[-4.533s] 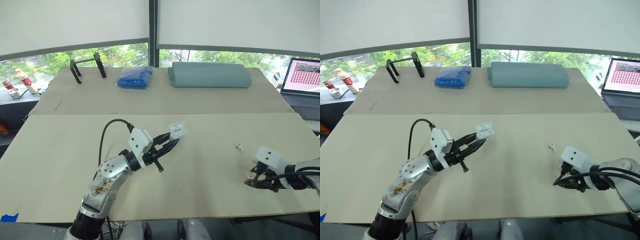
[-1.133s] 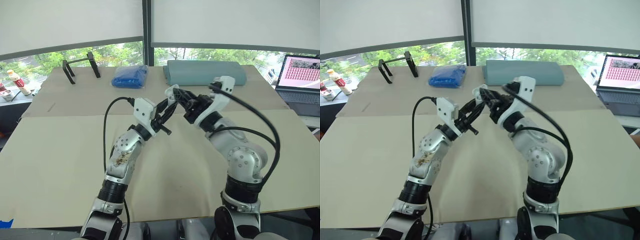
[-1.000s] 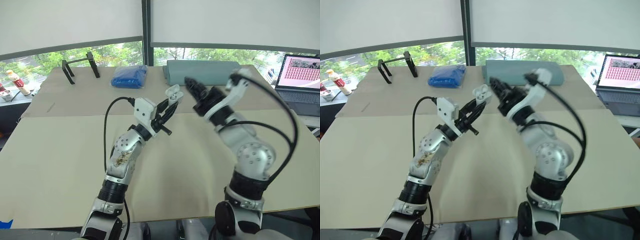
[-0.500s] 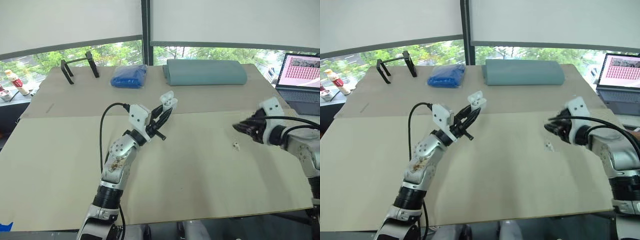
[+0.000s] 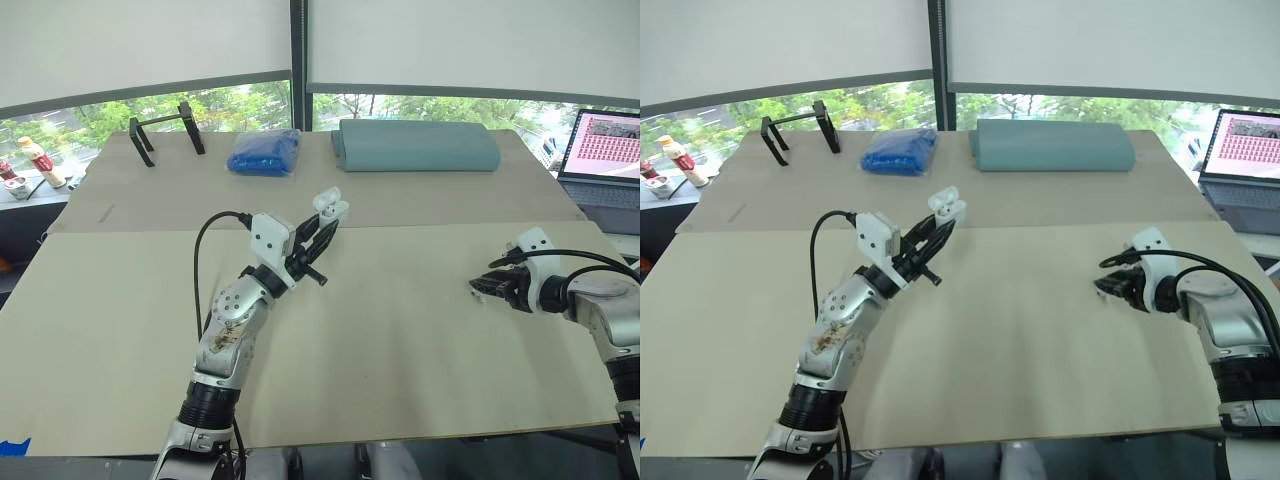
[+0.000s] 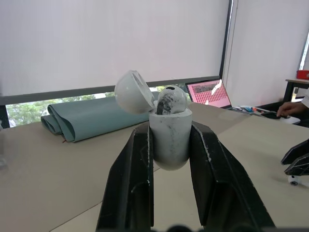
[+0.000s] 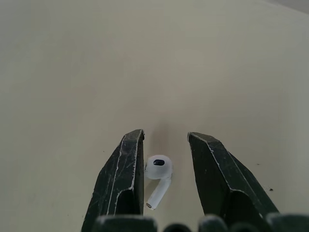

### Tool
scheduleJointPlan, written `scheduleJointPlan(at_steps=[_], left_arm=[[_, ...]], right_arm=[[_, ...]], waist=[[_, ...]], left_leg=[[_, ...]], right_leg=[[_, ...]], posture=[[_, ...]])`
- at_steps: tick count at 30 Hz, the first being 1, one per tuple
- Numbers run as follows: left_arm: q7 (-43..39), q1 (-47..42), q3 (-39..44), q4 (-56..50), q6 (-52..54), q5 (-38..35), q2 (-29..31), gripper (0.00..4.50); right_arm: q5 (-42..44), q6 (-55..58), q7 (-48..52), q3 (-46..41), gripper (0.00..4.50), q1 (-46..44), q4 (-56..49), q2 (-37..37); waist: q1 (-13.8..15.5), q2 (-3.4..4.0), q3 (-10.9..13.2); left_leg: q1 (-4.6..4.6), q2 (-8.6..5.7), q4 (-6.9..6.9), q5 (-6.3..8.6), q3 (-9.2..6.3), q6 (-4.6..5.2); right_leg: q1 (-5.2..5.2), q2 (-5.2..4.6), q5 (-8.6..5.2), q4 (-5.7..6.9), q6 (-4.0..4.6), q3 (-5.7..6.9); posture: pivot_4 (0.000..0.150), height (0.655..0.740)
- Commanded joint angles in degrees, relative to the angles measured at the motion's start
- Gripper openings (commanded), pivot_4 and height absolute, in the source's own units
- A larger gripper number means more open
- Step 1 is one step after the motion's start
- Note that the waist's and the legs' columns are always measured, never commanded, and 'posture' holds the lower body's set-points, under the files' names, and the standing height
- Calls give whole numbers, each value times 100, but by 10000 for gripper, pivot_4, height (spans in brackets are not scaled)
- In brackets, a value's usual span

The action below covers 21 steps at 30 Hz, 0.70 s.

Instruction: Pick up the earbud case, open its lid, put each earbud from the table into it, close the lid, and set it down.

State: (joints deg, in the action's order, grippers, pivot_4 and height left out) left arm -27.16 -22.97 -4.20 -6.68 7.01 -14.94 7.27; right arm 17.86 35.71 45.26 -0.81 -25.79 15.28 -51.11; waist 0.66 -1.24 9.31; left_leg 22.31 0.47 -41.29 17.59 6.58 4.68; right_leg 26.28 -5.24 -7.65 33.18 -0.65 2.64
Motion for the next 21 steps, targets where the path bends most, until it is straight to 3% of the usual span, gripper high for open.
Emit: scheduleJointPlan(at_steps=[1,15,20,21], left_arm=[[24,-85,42,-257,15,-78,1,5295],[20,-98,25,-283,80,-112,57,5295],[38,-98,10,-282,77,-112,42,5295],[41,-95,6,-285,77,-111,38,5295]], right_arm=[[-169,56,59,-55,16787,40,-50,-91],[-466,62,99,-74,16787,92,145,82],[-490,46,151,-84,3093,34,194,101],[-489,46,180,-76,3072,28,201,93]], waist=[[5,0,0],[1,0,0],[0,0,0],[0,0,0]], left_leg=[[0,0,0,-6,0,-10],[-2,-1,-2,-17,0,-29],[-4,-1,-11,-10,-1,-17],[-3,-1,-14,-9,-1,-16]], right_leg=[[0,0,0,0,0,0],[-5,0,1,0,0,0],[-10,0,2,0,-1,-1],[-11,-1,3,0,-1,-1]], posture=[[1500,7400],[1500,7400],[1500,7400],[1500,7400]])
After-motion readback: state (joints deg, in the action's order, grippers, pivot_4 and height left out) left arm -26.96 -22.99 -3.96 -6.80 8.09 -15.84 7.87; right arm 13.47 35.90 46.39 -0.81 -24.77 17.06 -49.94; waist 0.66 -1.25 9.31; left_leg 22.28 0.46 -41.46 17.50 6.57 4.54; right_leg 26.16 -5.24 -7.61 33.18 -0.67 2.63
